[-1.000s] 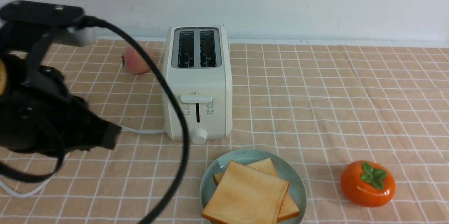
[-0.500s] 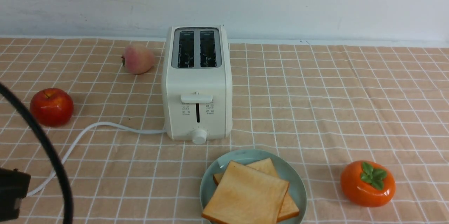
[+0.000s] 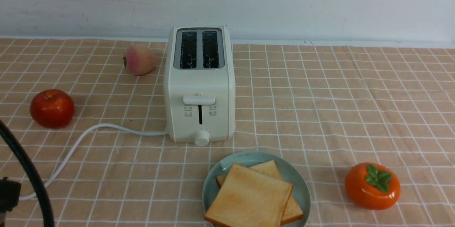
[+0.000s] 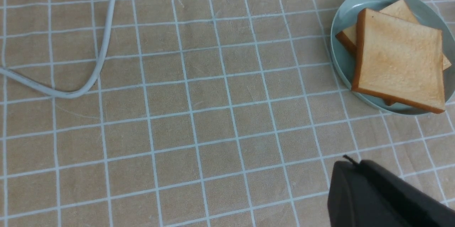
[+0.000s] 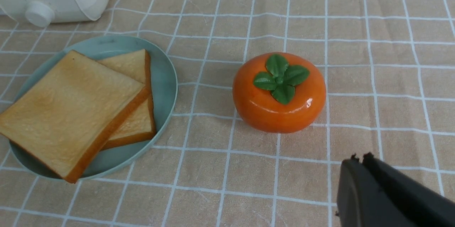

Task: Take toasted bread from bread machine on light coffee tablecloth place on plate.

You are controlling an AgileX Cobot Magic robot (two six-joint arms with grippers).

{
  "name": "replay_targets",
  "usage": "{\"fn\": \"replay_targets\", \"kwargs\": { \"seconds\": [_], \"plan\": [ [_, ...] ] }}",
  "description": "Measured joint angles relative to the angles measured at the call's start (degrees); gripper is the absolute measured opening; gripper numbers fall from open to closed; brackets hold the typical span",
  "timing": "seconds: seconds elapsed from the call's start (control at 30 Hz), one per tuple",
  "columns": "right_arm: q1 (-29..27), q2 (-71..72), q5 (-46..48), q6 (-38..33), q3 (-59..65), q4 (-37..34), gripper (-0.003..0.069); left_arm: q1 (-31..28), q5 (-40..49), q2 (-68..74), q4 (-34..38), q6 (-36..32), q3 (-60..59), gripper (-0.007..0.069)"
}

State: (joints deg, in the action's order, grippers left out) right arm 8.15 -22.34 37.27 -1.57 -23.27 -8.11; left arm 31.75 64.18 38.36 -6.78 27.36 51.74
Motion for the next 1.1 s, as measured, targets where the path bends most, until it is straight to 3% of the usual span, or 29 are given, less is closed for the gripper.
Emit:
{"fn": "replay_targets", "kwargs": {
  "seconds": [0.57,0.87,1.1],
  "plan": [
    [0.0,0.0,0.1,0.0,0.0,0.0,0.002,0.0,0.0,0.0,0.0,0.0,0.0,0.0],
    [0.0,0.0,0.0,0.0,0.0,0.0,0.0031,0.0,0.0,0.0,-8.8,-0.5,0.0,0.0006],
    [0.0,0.0,0.0,0.0,0.0,0.0,0.0041,0.0,0.0,0.0,-10.2,-0.7,0.0,0.0013]
  ]
}}
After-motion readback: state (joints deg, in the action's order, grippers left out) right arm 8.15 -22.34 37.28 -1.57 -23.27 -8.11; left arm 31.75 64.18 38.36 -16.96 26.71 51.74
